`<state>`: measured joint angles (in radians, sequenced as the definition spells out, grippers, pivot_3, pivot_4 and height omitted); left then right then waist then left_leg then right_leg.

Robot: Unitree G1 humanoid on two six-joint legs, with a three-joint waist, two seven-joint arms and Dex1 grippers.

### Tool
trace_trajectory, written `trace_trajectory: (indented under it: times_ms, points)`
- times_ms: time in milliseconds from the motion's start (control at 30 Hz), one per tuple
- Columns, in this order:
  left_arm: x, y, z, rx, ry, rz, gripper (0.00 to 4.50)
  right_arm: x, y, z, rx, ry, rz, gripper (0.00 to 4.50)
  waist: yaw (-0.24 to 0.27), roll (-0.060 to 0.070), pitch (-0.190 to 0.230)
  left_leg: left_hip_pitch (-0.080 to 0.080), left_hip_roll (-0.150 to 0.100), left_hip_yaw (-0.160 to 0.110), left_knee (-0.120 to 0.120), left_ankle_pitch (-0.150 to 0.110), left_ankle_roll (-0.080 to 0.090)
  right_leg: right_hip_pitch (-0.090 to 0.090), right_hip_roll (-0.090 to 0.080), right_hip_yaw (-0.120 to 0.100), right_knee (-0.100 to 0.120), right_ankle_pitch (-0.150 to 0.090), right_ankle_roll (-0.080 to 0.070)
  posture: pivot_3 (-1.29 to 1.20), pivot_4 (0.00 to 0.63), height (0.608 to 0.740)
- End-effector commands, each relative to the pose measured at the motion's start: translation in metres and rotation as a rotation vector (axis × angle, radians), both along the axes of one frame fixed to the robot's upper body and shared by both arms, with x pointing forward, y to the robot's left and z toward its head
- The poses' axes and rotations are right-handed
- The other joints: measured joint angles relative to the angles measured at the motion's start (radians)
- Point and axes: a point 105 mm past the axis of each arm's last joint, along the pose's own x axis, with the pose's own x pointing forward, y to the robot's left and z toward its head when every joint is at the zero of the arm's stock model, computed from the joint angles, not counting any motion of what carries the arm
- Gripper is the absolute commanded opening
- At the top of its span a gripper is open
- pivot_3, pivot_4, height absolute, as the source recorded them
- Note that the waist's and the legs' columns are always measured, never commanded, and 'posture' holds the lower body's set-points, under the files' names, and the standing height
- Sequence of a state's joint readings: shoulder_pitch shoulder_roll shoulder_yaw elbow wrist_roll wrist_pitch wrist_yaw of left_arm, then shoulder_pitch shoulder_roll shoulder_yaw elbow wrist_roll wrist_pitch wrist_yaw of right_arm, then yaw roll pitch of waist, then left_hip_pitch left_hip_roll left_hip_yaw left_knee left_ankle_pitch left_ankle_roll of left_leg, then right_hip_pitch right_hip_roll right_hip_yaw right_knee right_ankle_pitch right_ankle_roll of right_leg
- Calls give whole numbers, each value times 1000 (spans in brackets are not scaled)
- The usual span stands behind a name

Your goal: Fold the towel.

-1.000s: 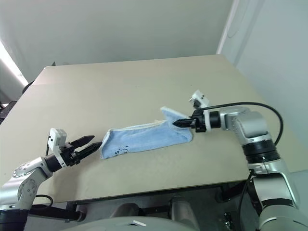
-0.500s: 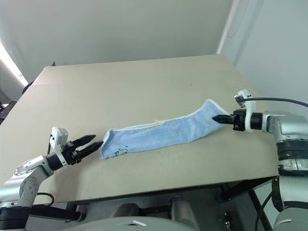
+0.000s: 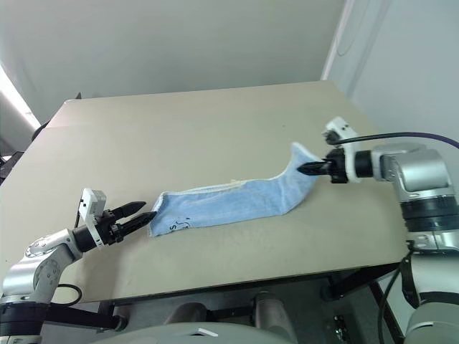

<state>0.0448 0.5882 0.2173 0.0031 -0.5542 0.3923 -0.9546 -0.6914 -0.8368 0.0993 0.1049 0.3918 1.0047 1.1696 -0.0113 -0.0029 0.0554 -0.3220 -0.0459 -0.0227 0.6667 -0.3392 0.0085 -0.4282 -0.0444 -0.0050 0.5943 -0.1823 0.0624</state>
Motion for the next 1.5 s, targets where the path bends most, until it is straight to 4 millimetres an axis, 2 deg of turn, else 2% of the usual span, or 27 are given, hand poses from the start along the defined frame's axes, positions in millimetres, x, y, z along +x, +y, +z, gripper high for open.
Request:
trace_trajectory:
  times_ms: [33,100,200,333,500,600,667,800,933,1033,1100,1167,1400,1500]
  points:
    - [1,2,8,14,-16,-1,3221,-11,39,8,16,-10,138,66,0,0,0,0,0,0,0,0,0,0,0,0,0,0,1,0,0,740]
    - [1,1,8,11,-10,0,3221,-17,61,1,24,21,202,66,1,0,0,-1,0,0,0,0,0,0,-1,0,0,0,1,0,0,740]
    - [1,0,10,8,-11,-1,3221,-24,83,-14,17,57,265,66,0,0,0,-1,0,-1,0,0,0,-1,-1,0,0,1,0,0,0,740]
    - [2,1,12,9,-17,6,3221,-26,100,-38,1,99,278,66,1,-1,0,-1,0,-1,0,0,0,-1,-1,-1,0,3,-3,0,0,740]
    - [0,1,12,12,-16,14,3221,-22,110,-56,-4,137,260,66,0,-1,0,-1,0,-1,0,0,0,-1,-1,-1,0,3,-4,0,0,740]
    - [-1,1,11,12,-12,14,3221,-25,119,-47,70,139,298,732,-1,-1,0,-1,0,-1,0,0,-1,-1,-1,-1,0,3,-4,0,0,740]
    - [-2,1,10,14,-10,14,3221,-24,123,-37,119,118,304,1428,0,-1,0,-2,0,-1,0,0,-1,-2,-1,-1,0,3,-4,0,0,740]
    - [-3,0,10,9,-9,13,3221,-34,115,0,305,46,375,2834,3,-1,0,-2,0,-1,0,0,-1,-2,-1,-1,0,3,-4,0,0,740]
    - [-5,1,8,11,-5,14,3221,-8,89,11,345,-38,223,2834,0,-1,-1,-2,-1,-1,0,0,-1,-1,-1,-1,-1,3,-4,0,0,740]
    - [-6,1,10,1,-4,14,3221,3,71,-8,251,-137,168,2834,0,-1,-1,-1,-1,-1,0,0,-1,-1,-1,-1,0,3,-4,0,0,740]
    - [-6,1,10,-6,2,11,3221,5,69,-24,218,-196,168,2834,0,-2,-1,-1,0,-1,0,0,-1,-1,-1,-1,0,3,-3,0,0,740]
    - [-7,2,12,-29,11,11,3221,7,75,-39,211,-216,171,2834,-4,-2,-1,-1,0,-1,-1,0,-1,-1,0,-1,0,1,0,0,0,740]
    - [-5,11,23,-116,72,77,3221,1,104,-89,160,-192,222,2834,-6,-2,-1,1,0,-1,0,0,-1,-1,0,0,2,3,-4,0,0,740]
    - [-7,14,15,-89,140,93,3221,10,111,-113,71,-207,179,2834,-5,-2,-1,1,0,-1,0,0,-1,0,0,0,2,3,-4,0,0,740]
